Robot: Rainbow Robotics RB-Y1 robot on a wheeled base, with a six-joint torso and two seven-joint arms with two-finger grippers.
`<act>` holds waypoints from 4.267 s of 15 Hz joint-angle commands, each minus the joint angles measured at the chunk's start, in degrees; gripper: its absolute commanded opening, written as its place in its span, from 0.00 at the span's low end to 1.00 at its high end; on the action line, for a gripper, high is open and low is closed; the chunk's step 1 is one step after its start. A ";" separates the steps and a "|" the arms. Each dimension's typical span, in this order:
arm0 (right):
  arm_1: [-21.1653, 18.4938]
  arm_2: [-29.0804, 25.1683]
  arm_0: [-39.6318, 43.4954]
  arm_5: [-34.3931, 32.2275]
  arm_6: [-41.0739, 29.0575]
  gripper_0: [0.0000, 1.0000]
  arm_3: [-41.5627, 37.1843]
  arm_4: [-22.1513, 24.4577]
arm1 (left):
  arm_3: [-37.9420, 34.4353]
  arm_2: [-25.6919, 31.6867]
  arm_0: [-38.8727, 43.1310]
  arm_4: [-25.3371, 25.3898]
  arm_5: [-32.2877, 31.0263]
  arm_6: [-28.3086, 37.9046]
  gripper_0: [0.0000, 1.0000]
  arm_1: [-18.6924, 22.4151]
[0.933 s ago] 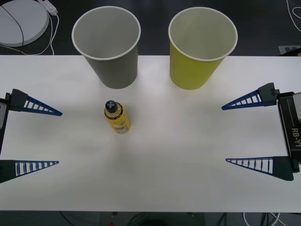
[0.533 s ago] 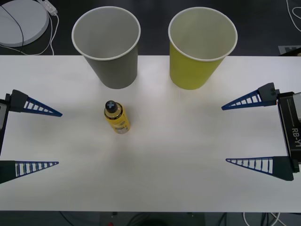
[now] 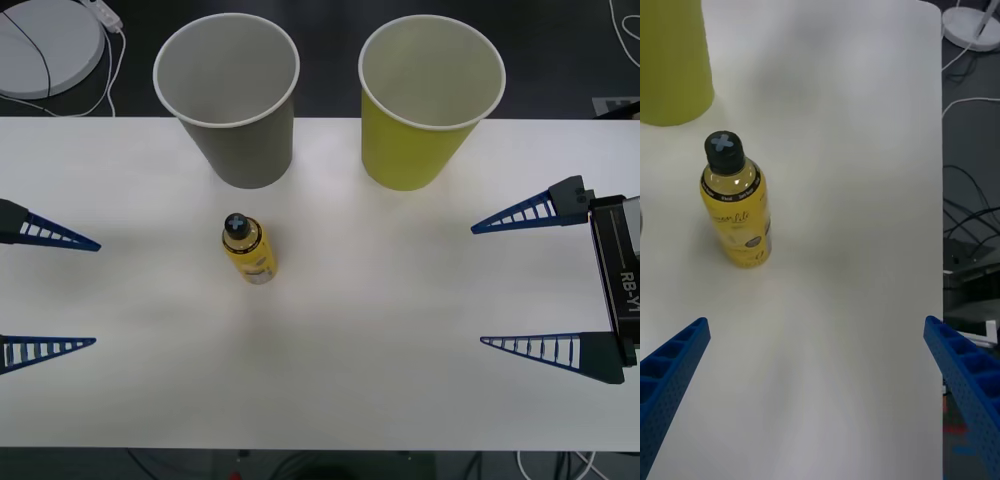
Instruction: Put the can into the green bin and the plastic bottle into the gray bin
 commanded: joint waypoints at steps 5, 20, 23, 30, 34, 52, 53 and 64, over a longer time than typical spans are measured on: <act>0.00 0.00 0.00 0.00 0.00 1.00 0.01 -0.01 | 6.92 -2.25 4.77 6.85 8.35 -9.87 1.00 -0.17; 0.00 0.00 0.00 0.00 0.00 1.00 0.01 -0.01 | 7.01 -10.78 8.99 7.73 23.82 -21.03 1.00 -6.76; 0.00 0.00 0.00 0.00 0.00 1.00 0.01 -0.01 | 7.01 -13.77 7.23 5.88 27.07 -21.47 1.00 -9.31; 0.00 0.00 0.00 0.00 0.00 1.00 0.01 -0.01 | 7.09 -19.66 3.63 1.40 31.99 -21.21 1.00 -15.11; 0.00 0.00 0.00 0.00 0.00 1.00 0.01 -0.01 | 7.27 -21.33 1.52 -2.12 34.01 -19.89 1.00 -17.92; 0.00 0.00 0.00 0.00 0.00 1.00 0.01 -0.01 | 11.40 -29.50 -8.50 -11.61 39.90 -13.82 1.00 -27.86; 0.00 0.00 0.00 0.00 0.00 1.00 0.01 -0.01 | 11.49 -29.94 -8.76 -12.05 39.99 -13.47 1.00 -28.12; 0.00 0.00 0.00 0.00 0.00 1.00 0.01 -0.01 | 12.45 -30.73 -11.84 -19.43 40.78 -8.29 1.00 -32.51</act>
